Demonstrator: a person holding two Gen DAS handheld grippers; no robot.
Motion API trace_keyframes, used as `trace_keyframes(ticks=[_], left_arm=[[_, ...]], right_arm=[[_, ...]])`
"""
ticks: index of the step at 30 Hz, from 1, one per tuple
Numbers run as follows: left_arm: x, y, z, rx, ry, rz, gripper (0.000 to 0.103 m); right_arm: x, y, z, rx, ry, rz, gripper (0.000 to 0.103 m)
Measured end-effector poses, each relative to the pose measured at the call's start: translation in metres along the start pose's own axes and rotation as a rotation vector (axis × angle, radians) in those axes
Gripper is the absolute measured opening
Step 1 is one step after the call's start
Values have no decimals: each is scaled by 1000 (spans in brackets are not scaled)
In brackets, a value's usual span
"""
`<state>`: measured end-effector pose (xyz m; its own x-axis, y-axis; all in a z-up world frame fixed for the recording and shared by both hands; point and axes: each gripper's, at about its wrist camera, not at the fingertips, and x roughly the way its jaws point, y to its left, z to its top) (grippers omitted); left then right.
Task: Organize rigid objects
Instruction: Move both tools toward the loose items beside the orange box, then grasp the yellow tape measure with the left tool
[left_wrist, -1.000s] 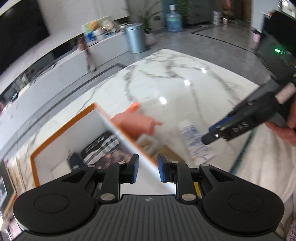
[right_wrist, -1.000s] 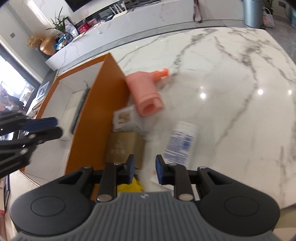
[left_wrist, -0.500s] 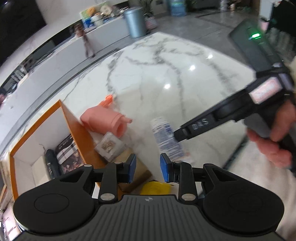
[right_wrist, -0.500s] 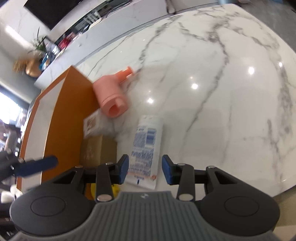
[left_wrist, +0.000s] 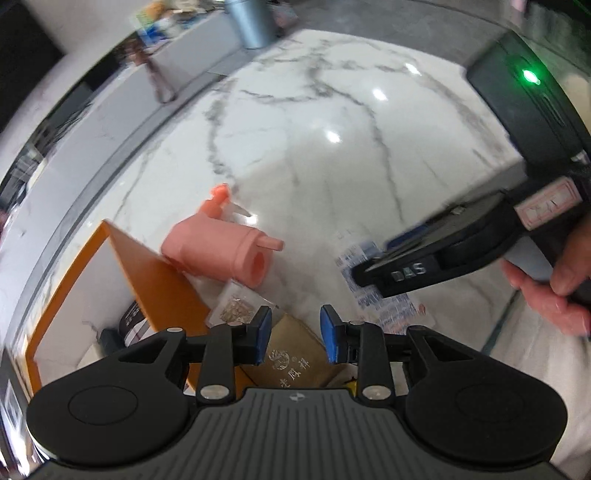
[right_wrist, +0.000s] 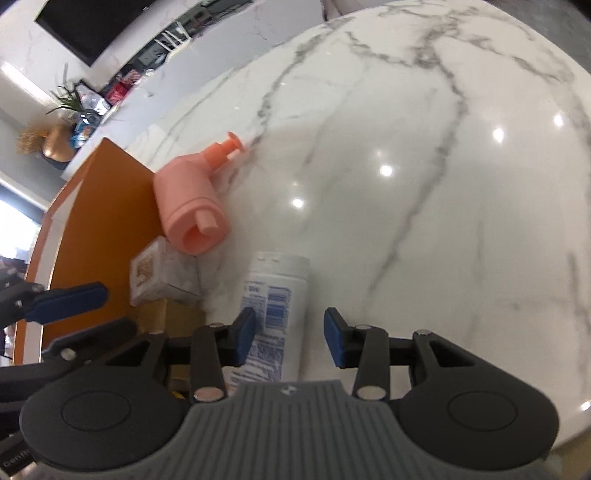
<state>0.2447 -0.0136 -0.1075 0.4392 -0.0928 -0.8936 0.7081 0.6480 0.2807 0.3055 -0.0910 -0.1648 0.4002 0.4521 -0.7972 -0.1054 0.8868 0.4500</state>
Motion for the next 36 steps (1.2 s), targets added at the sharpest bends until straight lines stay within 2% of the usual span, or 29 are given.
trace_keyframes(ticks=[5,7,10,12,15,17,18,21,24,26,27,33,36], left_arm=[[8,-7,-1,168,69,-11,50],[13,-10,-1,218,96,-21,54],[17,-14,-1,283,136,-28,55],[14,-15,0,290,145,-57,55],[2,-20,1,234,141,-131,55],[-1,-31,-2,222,155,-152,55],[-1,-38,-4,240,170,-145,55],[8,-57,-12,286,227,-118,55],[21,-66,-18,298,277,-79,56],[31,-68,-22,302,308,-47,60],[36,-67,-23,291,326,-40,60],[58,-55,-21,217,395,-42,64],[62,-47,-18,157,406,-57,65]], right_arm=[[7,10,-1,-69,15,40,40],[9,10,0,-68,19,45,33],[7,7,0,-45,14,58,28],[6,7,0,-45,13,59,26],[3,4,0,-31,11,67,21],[-1,4,0,-31,1,62,11],[-3,4,0,-37,-5,61,0],[0,1,-1,-24,36,41,0],[-7,-11,1,47,24,51,0],[-10,-18,1,88,29,77,0],[-9,-19,1,95,40,93,3],[-12,-14,0,68,46,121,6],[-9,-14,0,65,62,140,15]])
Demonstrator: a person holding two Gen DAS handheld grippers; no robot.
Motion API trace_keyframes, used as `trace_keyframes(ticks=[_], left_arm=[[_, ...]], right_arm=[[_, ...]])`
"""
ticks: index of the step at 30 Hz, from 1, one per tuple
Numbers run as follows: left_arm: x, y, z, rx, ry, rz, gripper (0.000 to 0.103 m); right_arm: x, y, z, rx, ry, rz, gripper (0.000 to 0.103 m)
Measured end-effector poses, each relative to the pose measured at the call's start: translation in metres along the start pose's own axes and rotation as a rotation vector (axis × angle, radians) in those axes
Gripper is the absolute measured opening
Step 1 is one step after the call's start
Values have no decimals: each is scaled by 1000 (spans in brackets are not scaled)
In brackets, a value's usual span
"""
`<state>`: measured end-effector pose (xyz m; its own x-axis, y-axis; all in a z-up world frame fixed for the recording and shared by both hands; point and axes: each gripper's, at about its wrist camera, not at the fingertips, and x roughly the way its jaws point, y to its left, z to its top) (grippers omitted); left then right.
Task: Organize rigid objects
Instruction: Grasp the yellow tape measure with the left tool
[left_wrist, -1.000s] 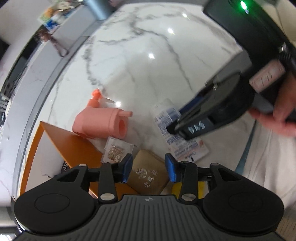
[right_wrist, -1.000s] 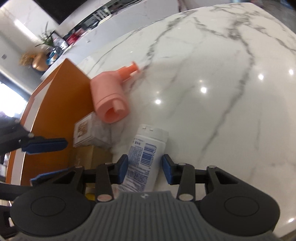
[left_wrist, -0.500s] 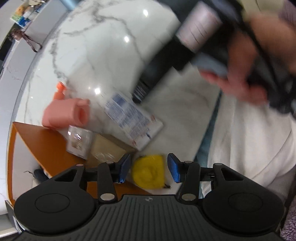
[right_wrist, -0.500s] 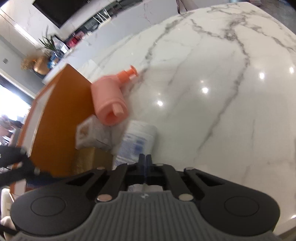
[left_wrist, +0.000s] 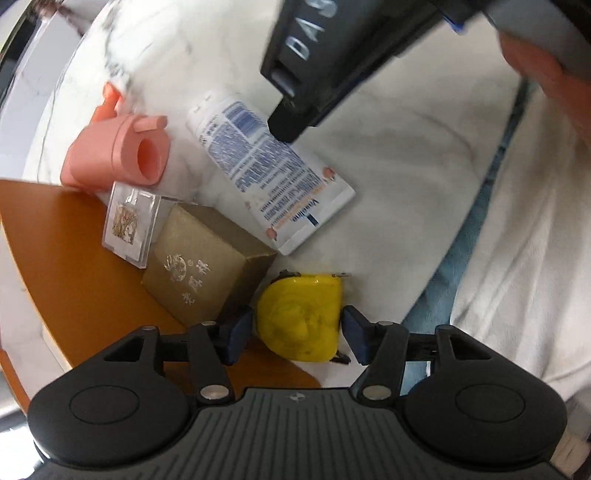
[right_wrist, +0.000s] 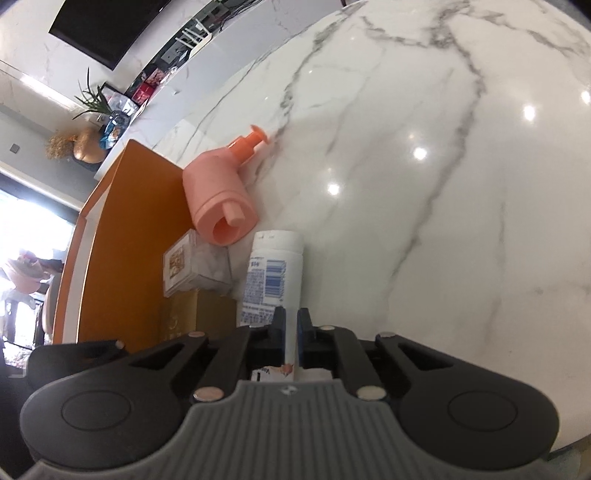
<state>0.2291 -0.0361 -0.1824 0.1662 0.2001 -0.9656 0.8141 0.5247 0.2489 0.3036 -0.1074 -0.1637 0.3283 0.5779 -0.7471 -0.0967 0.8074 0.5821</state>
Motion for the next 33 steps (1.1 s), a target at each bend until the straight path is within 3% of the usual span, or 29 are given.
trace_keyframes(ticks=[3,10,14,16,26,27,28,33], left_arm=[[-1,9,1,-73,-11,-42,58],[-5,9,-2,-193,-43,-36,57],[-7,12,-4,-265,-57,-46,57],[-8,13,-5,-291,-68,-46,57],[-14,30,-19,-498,-168,-143,57],[-14,30,-22,-522,-181,-144,57],[-15,30,-24,-544,-197,-141,57],[-17,29,-31,-639,-252,-123,57]], right_arm=[[1,2,1,-14,-23,0,33],[4,14,1,-84,-54,-30,48],[7,25,-1,-143,-68,-108,50],[9,32,-3,-186,-74,-129,58],[33,45,1,-260,-73,-164,61],[35,48,0,-282,-74,-165,59],[36,50,0,-299,-73,-168,47],[29,39,2,-248,-48,-125,33]])
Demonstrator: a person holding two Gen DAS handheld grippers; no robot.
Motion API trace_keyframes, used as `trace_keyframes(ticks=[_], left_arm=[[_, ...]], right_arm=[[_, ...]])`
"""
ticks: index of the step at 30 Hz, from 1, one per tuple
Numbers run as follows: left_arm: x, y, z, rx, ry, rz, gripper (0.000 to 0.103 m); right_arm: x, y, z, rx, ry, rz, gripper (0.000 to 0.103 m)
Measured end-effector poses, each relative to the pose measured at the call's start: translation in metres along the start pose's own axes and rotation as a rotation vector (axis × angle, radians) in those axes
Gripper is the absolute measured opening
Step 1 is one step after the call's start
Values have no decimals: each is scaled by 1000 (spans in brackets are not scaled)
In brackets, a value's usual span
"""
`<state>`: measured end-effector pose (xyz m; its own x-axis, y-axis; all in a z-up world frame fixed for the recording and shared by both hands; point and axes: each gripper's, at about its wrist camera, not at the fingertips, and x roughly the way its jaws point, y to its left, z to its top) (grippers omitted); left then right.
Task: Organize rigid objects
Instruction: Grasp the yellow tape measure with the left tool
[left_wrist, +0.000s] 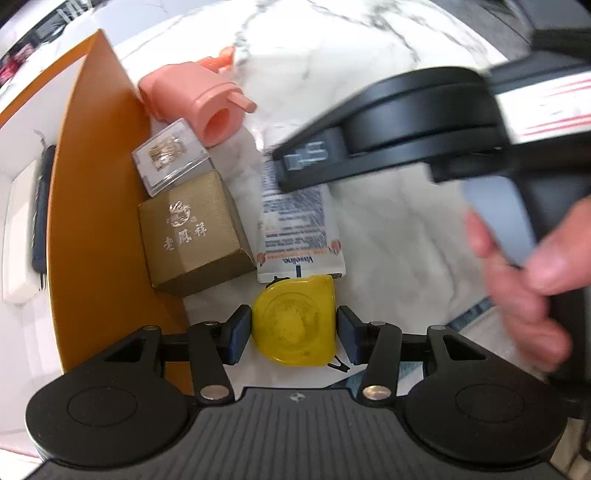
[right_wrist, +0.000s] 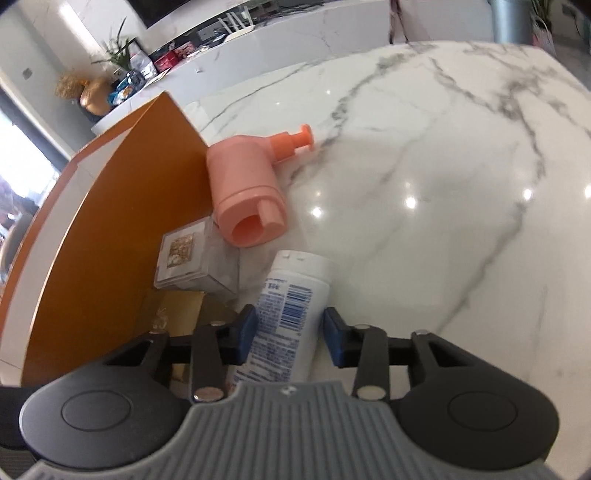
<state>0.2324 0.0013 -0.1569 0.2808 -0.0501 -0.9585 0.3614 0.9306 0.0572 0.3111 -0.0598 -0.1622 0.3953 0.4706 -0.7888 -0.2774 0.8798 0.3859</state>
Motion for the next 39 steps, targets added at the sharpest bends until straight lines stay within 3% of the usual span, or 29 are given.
trace_keyframes(ticks=[1,4,6,9,12,13,15,19,23,30,33,39], left_arm=[[-1,1,-1,-12,-10,2,57],[-2,4,-4,-45,-47,-16,57],[-4,4,-6,-50,-66,-20,57],[-7,4,-11,-42,-82,-7,57],[-11,0,-19,-49,-109,21,57],[-11,-1,-20,-57,-121,33,57],[-12,-8,-23,-79,-134,55,57],[-11,-7,-23,-125,-153,68,57],[-10,-5,-25,-133,-181,70,57],[-9,6,-19,-135,-153,31,56],[-10,7,-17,-129,-154,29,56],[-13,23,-16,-194,-150,-30,57]], right_arm=[[-2,-4,1,12,20,6,29],[-15,-9,-1,3,85,-11,0],[-17,-10,-6,-53,125,-166,0],[-21,-21,-7,31,159,-120,0],[-31,-11,-4,23,70,-112,14],[-32,-6,-4,19,46,-104,31],[-30,3,-3,21,6,-95,44],[-18,16,1,17,-35,-101,45],[-3,25,7,-14,-45,-146,53],[20,39,7,-177,-13,-198,59],[25,50,3,-281,-12,-242,53],[14,38,5,-248,47,-274,51]])
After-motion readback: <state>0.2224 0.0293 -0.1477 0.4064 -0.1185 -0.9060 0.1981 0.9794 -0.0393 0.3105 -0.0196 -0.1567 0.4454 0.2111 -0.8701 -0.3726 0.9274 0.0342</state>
